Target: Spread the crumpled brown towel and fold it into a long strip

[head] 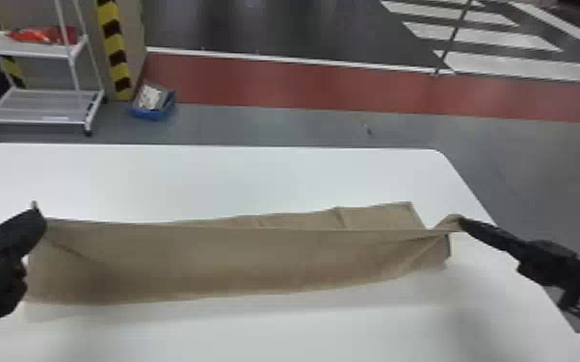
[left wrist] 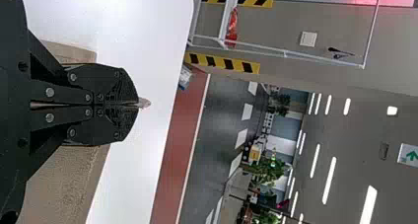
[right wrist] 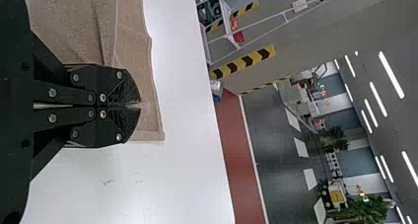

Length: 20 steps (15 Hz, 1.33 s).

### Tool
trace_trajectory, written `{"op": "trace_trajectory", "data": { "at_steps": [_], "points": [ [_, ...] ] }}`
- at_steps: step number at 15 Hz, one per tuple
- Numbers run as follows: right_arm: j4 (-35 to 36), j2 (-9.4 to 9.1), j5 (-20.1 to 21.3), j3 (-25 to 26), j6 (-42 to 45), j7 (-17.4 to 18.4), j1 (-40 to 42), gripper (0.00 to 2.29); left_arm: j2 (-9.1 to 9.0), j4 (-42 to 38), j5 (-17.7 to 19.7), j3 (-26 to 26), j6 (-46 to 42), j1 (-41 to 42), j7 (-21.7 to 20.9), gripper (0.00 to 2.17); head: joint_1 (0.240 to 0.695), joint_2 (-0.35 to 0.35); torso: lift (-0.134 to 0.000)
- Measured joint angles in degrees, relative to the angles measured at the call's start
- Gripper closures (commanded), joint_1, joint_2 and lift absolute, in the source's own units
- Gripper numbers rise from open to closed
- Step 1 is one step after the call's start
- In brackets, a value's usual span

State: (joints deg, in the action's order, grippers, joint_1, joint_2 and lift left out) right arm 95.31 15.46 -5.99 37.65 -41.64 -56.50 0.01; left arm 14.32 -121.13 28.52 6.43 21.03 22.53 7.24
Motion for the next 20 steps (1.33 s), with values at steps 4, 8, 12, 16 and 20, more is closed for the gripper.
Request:
{"op": "trace_trajectory", "data": {
  "at_steps": [4,8,12,16,20],
  "points": [
    [-7.1,0.28,1.3,-4.7,5.4,5.0,-5.6,1.48,-0.63,5.0,-2.1,-1.1,4.3,-5.1,1.1,1.44,0.695,-0.167,-0.124],
    [-12.8,0.48,1.9,-7.4,9.9,8.1,-10.3,1.48,-0.6,8.4,-2.5,-1.5,4.4,-7.6,1.3,1.44,0.695,-0.147,-0.124],
    [-18.2,0.96,4.6,-10.9,12.3,8.8,-13.2,1.41,-0.62,11.6,-3.0,-1.8,4.7,-10.4,1.3,1.44,0.695,-0.124,-0.124],
    [-22.1,0.97,6.3,-14.2,18.8,12.0,-13.6,1.25,-0.84,15.1,-3.5,-2.7,4.7,-12.3,1.3,1.1,0.695,-0.114,-0.124],
    [-27.6,1.04,6.5,-16.7,28.8,17.5,-15.6,0.01,-0.89,17.1,-4.3,-3.4,4.6,-13.7,1.3,0.07,0.695,-0.113,-0.124]
  ]
}}
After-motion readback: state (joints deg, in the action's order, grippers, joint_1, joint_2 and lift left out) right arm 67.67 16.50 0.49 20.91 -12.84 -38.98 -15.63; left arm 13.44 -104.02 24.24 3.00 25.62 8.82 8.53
